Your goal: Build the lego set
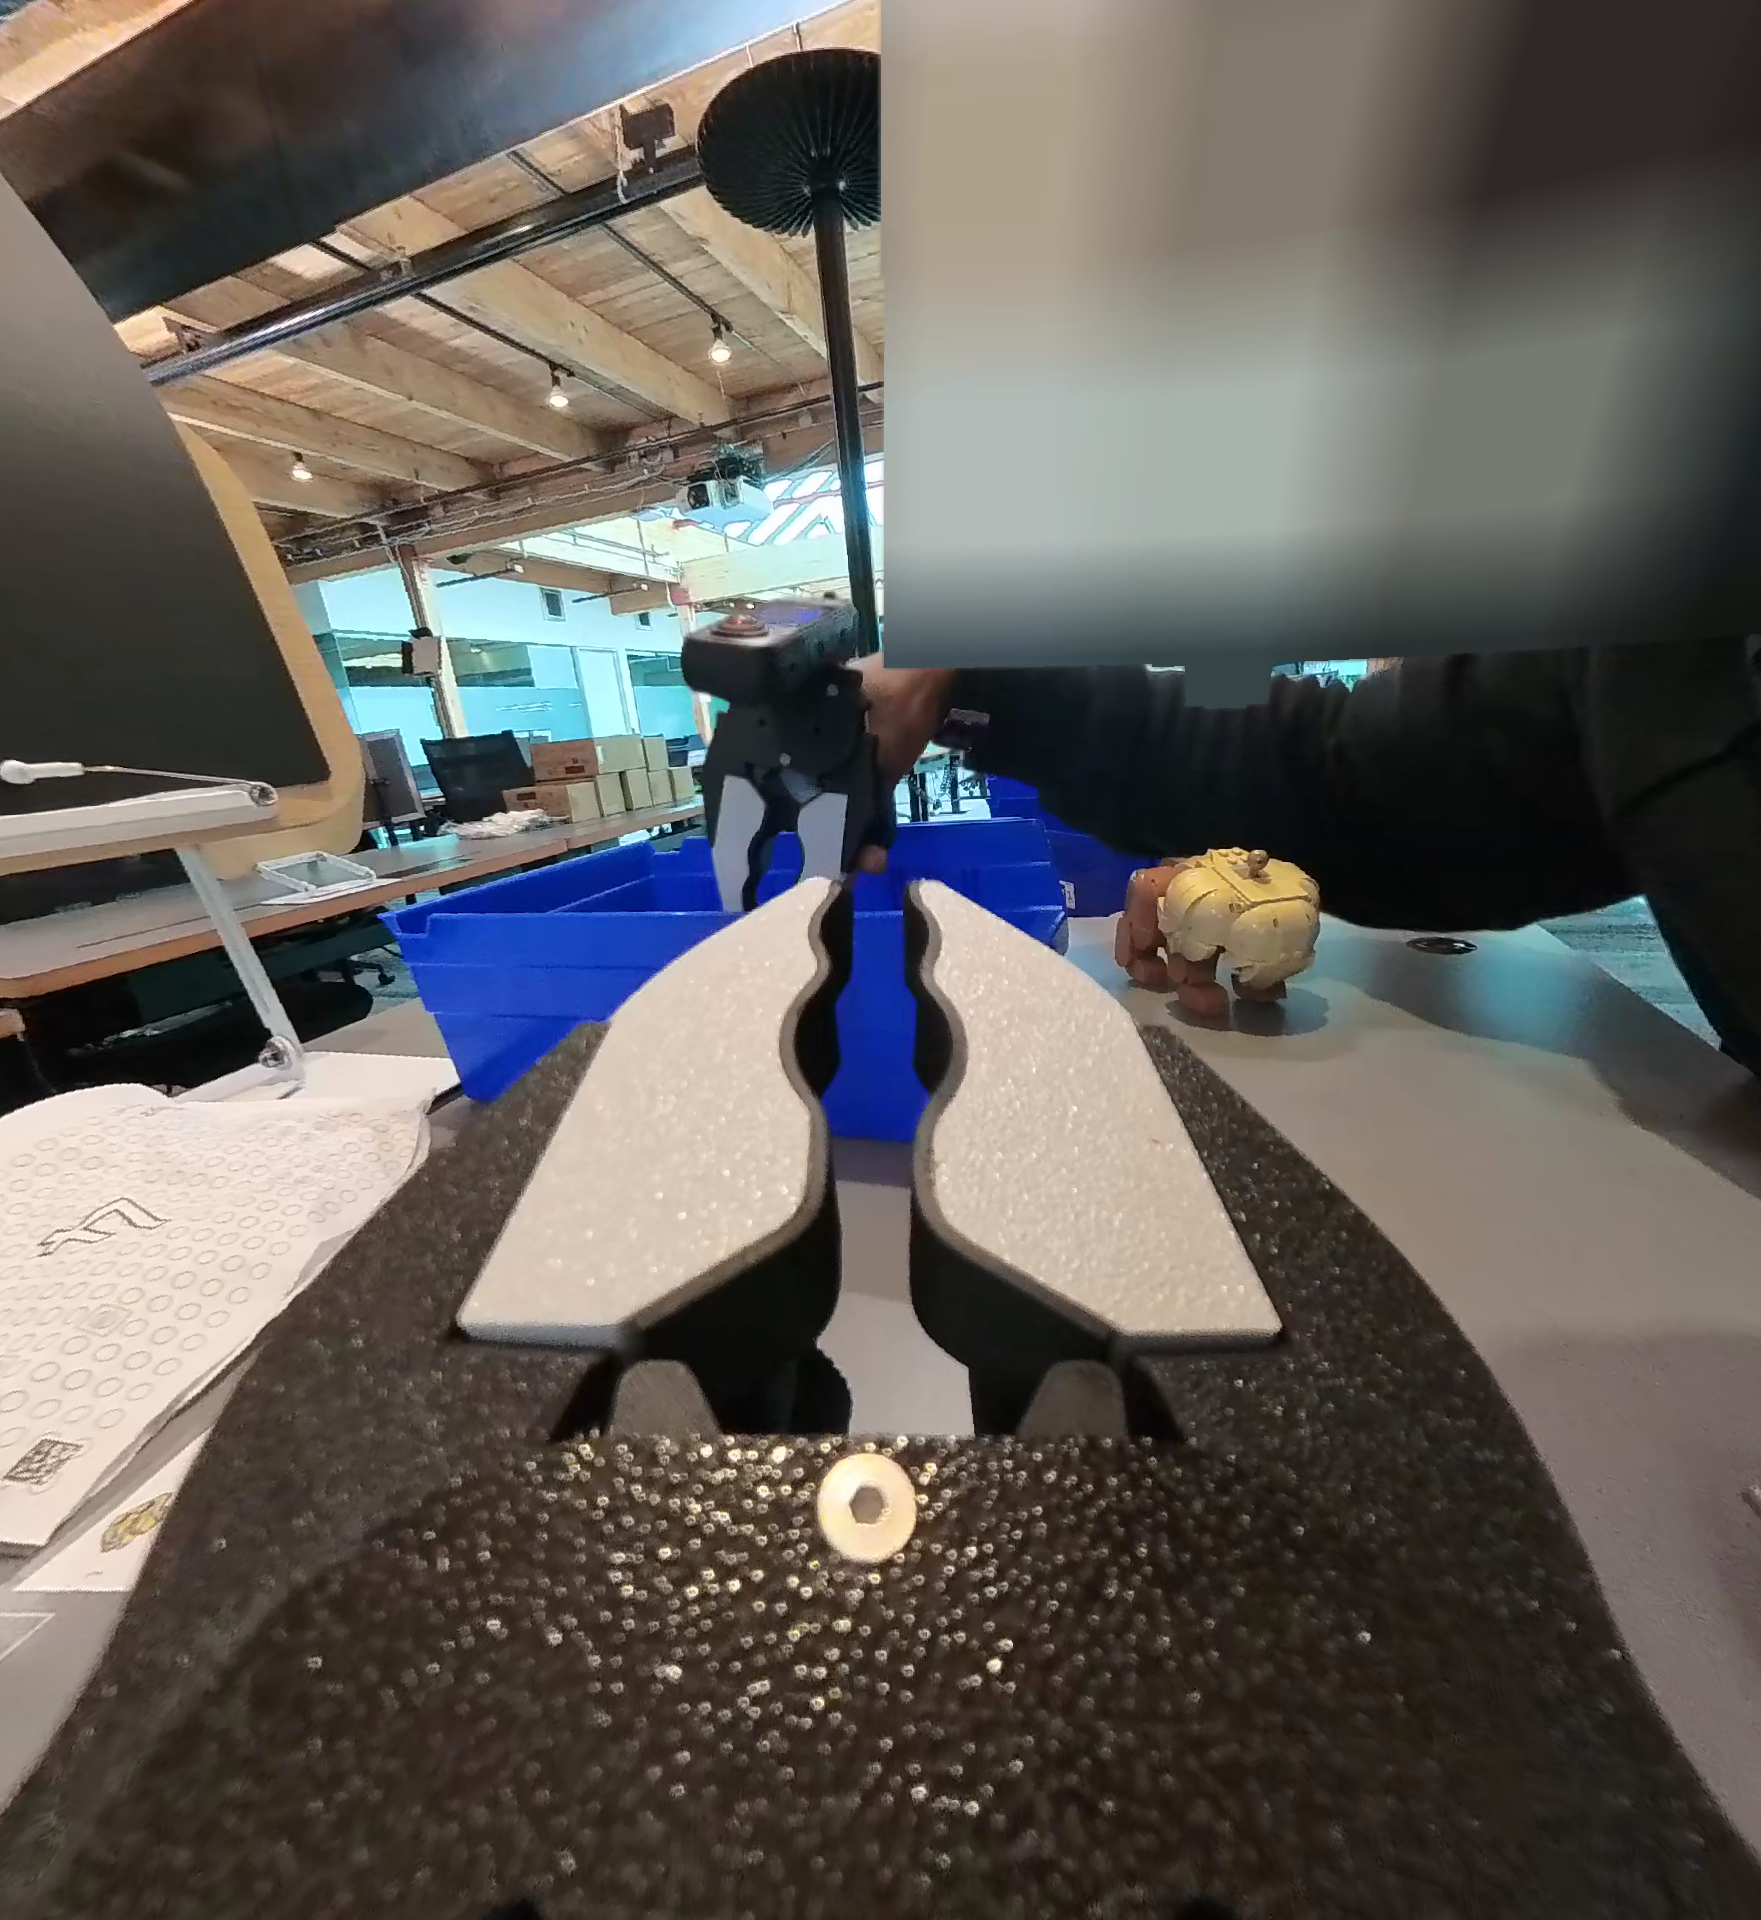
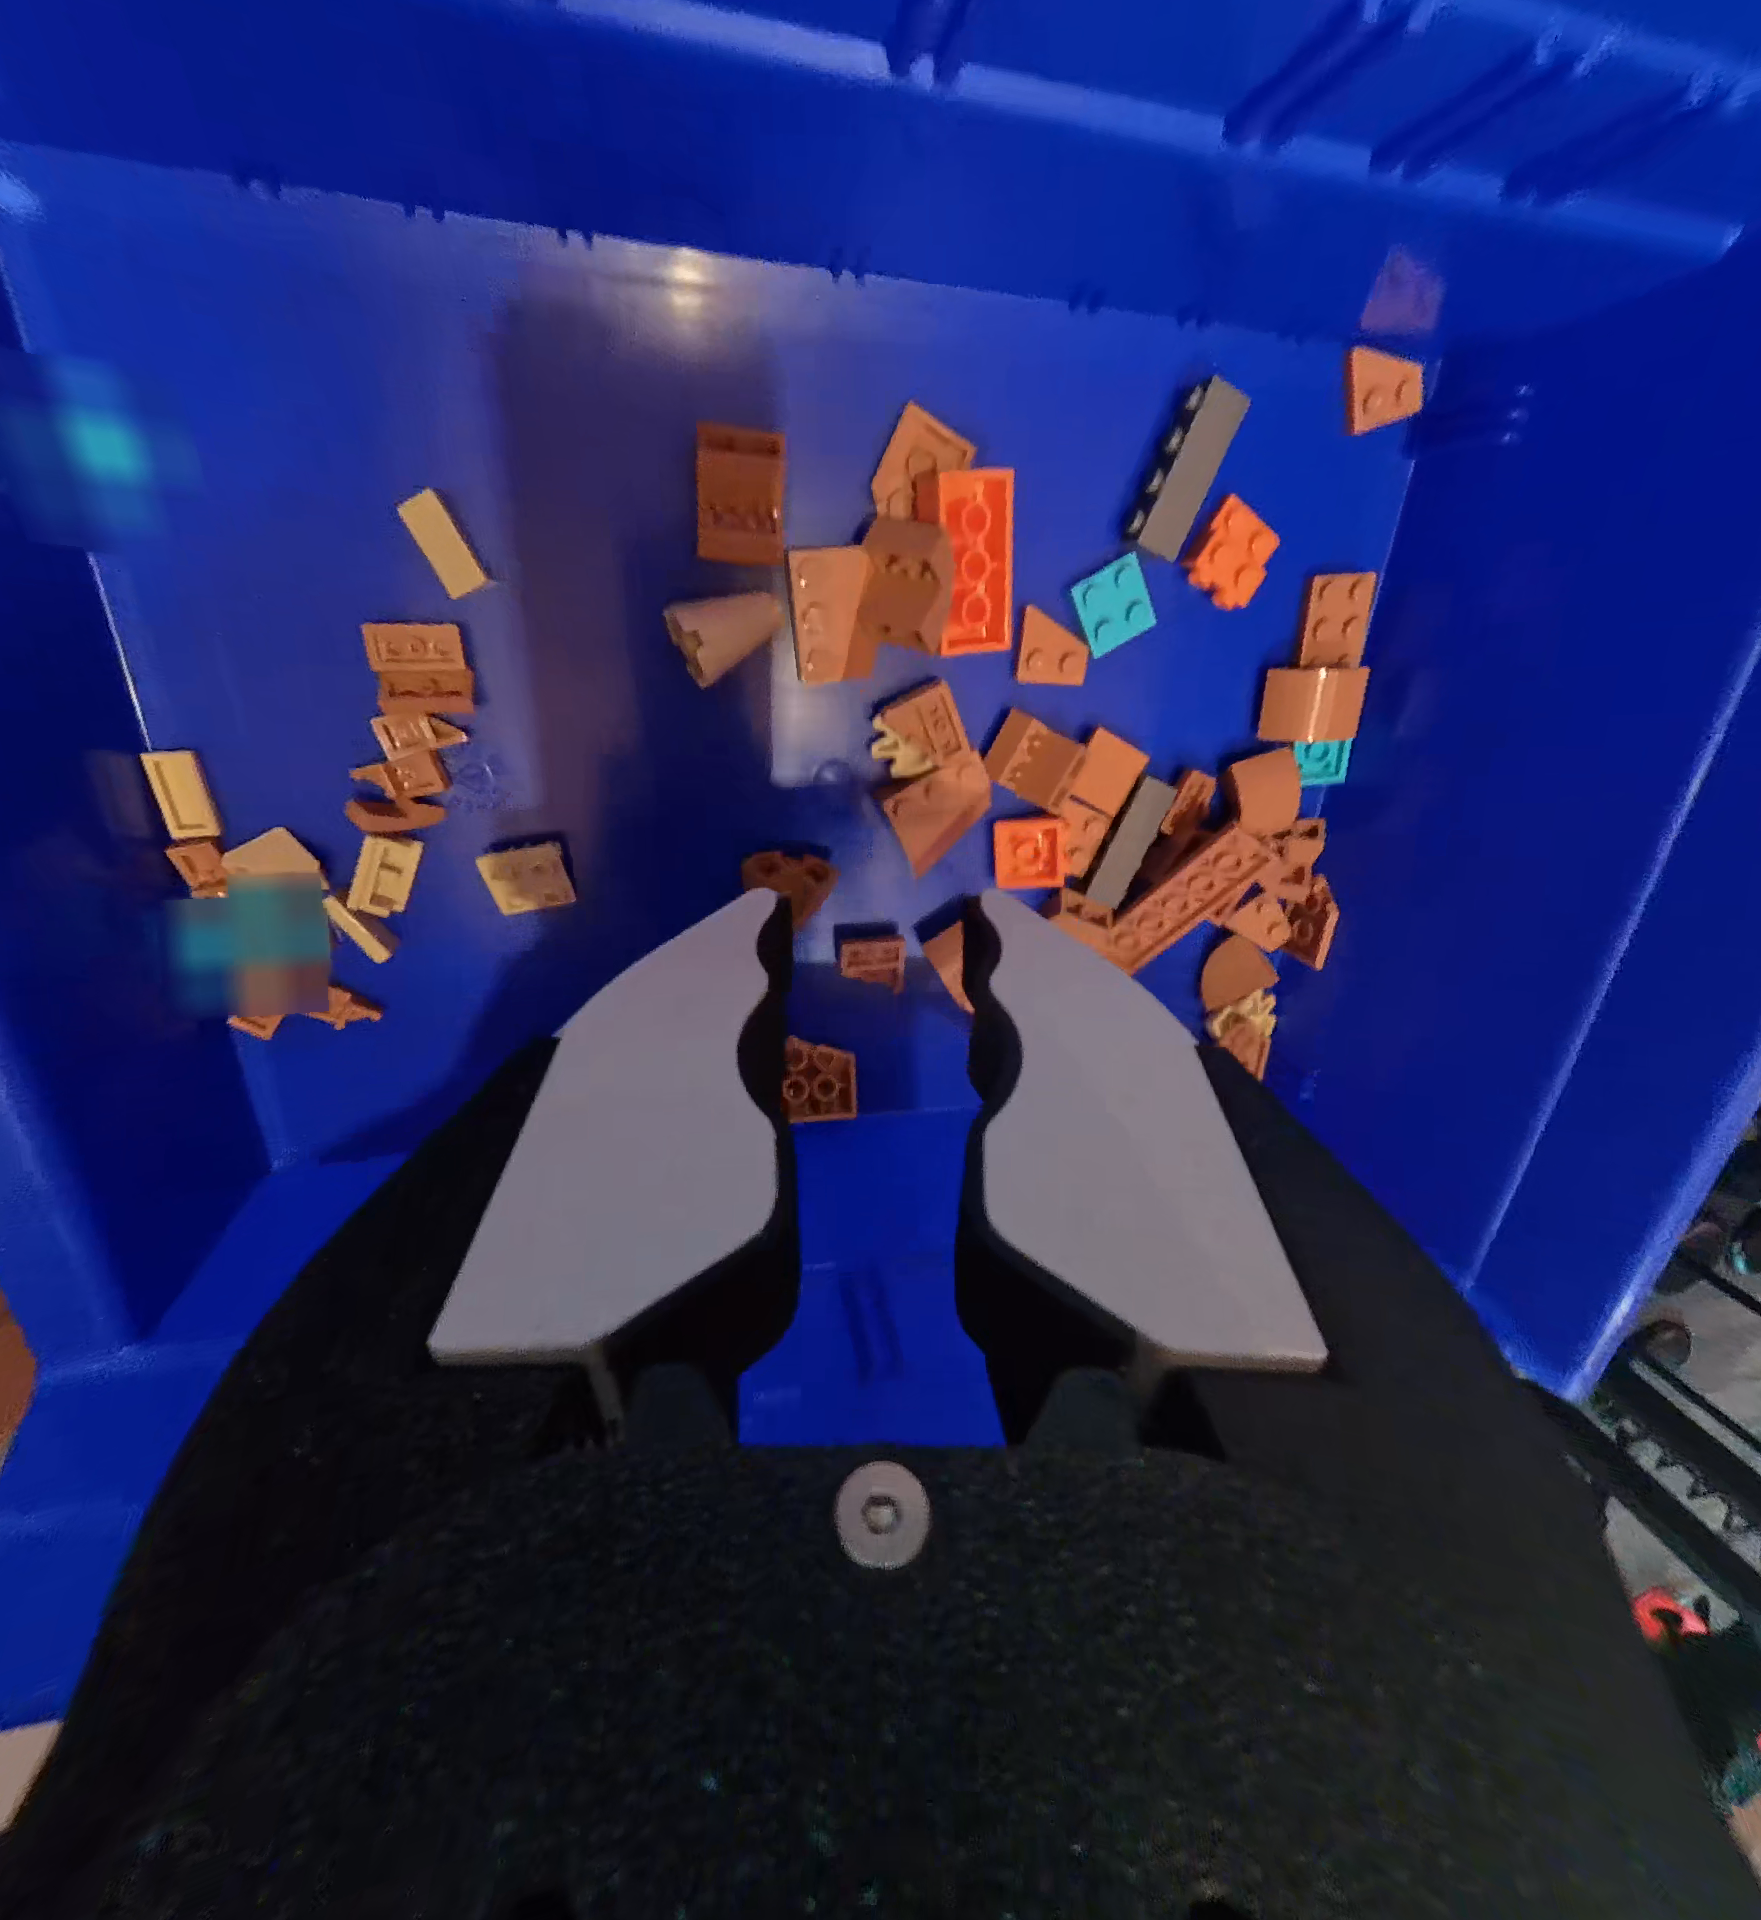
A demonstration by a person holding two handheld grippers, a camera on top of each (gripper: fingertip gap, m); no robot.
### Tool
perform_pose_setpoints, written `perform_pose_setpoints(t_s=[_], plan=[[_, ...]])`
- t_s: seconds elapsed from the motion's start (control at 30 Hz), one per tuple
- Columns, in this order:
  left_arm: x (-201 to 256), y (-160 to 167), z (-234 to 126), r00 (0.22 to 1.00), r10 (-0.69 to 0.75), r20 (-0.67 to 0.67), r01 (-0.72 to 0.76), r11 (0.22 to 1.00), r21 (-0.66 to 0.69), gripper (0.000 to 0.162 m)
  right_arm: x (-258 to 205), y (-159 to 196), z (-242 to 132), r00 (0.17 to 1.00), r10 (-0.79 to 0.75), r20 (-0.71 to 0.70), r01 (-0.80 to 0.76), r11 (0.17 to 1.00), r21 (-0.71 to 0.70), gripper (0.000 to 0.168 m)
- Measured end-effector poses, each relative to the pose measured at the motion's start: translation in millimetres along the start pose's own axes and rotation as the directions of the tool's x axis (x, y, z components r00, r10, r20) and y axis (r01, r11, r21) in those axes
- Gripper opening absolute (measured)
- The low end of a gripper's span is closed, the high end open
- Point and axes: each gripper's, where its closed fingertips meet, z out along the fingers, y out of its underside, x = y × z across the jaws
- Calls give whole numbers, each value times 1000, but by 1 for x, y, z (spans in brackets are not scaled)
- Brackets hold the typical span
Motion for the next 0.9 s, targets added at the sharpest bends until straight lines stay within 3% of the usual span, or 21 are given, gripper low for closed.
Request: perform_pose_setpoints(t_s=[0.13, 0.4, 0.67, 0.9], plan=[[0, 0, -1, 1000, 3, 5, -3, 1000, -3, 9, 19, 14, -14, 995, 47, -93, -49, 998, -27, 32], [0, 1, -1, 1000, 4, 5, -4, 1000, -7, 9, 44, 38, -7, 990, 41, -135, -59, 989, -132, 29], [0, 0, -1, 1000, 2, 6, -2, 1000, -4, 10, 45, 51, 23, 991, -114, 74, 132, 940, -315, 26], [-1, 0, -1, 1000, -3, 7, 3, 1000, -2, 11, 41, 57, 35, 953, -211, 218, 289, 846, -448, 27]])
